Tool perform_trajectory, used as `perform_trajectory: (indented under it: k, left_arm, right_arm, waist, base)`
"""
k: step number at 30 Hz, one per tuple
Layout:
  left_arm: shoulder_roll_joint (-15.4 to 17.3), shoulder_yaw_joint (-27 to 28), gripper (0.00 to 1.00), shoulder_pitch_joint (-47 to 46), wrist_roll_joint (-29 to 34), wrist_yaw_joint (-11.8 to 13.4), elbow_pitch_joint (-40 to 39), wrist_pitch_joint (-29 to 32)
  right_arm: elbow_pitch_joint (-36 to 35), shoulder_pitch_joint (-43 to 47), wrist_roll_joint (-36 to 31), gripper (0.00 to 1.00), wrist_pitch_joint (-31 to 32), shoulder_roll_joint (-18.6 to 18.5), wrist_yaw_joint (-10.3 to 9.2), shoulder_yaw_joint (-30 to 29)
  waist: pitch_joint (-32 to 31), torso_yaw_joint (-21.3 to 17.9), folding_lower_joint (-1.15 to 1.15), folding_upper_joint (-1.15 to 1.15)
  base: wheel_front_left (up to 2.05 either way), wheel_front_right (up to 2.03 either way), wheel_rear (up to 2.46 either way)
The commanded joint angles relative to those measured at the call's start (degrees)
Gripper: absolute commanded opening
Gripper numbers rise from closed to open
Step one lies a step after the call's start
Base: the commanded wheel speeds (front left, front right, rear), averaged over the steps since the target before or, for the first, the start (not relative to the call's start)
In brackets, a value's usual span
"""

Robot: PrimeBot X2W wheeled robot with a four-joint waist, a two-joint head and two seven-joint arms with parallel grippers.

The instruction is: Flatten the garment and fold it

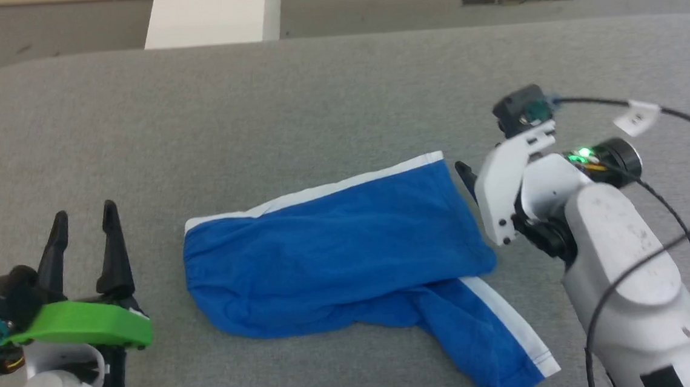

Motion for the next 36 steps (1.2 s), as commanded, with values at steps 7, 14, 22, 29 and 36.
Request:
perform_trajectory:
  k: [7, 14, 22, 29, 36]
  left_arm:
    - [-1.16, -1.77, 1.00, -4.41, 0.64, -2.89, 5.84, -5.51]
    - [-1.51, -2.12, 1.00, -6.30, 0.16, -3.89, 8.29, -6.60]
    - [0.85, -5.91, 1.00, -10.91, -1.97, -5.71, 6.81, 1.97]
    - [3.24, -12.61, 1.00, -17.77, -5.41, -4.17, 8.70, 31.57]
    - [5.86, -16.85, 1.00, -21.34, -4.32, -2.77, 13.38, 46.22]
  right_arm:
    - [6.93, -7.20, -3.77, 1.00, 2.05, -0.04, -0.08, 1.78]
    - [11.87, -9.06, -4.58, 1.00, 4.90, -0.04, -0.08, 6.15]
    - [11.17, -9.01, -0.60, 0.00, 4.95, -0.04, -0.08, 8.75]
    - [10.26, -9.23, 1.50, 0.00, 0.51, -0.04, -0.08, 9.34]
    - [9.50, -9.17, 2.12, 0.00, 0.12, -0.04, -0.08, 10.40]
  waist:
    - [7.09, 4.90, 0.00, 0.00]
    - [8.30, 5.43, 0.00, 0.00]
    - [7.00, 3.94, 0.00, 0.00]
    - [6.26, 2.77, 0.00, 0.00]
    - [6.65, 1.15, 0.00, 0.00]
  base:
    - [0.00, 0.00, 0.00]
    - [0.00, 0.00, 0.00]
    - [0.00, 0.00, 0.00]
    - [0.00, 0.00, 0.00]
    - [0.00, 0.00, 0.00]
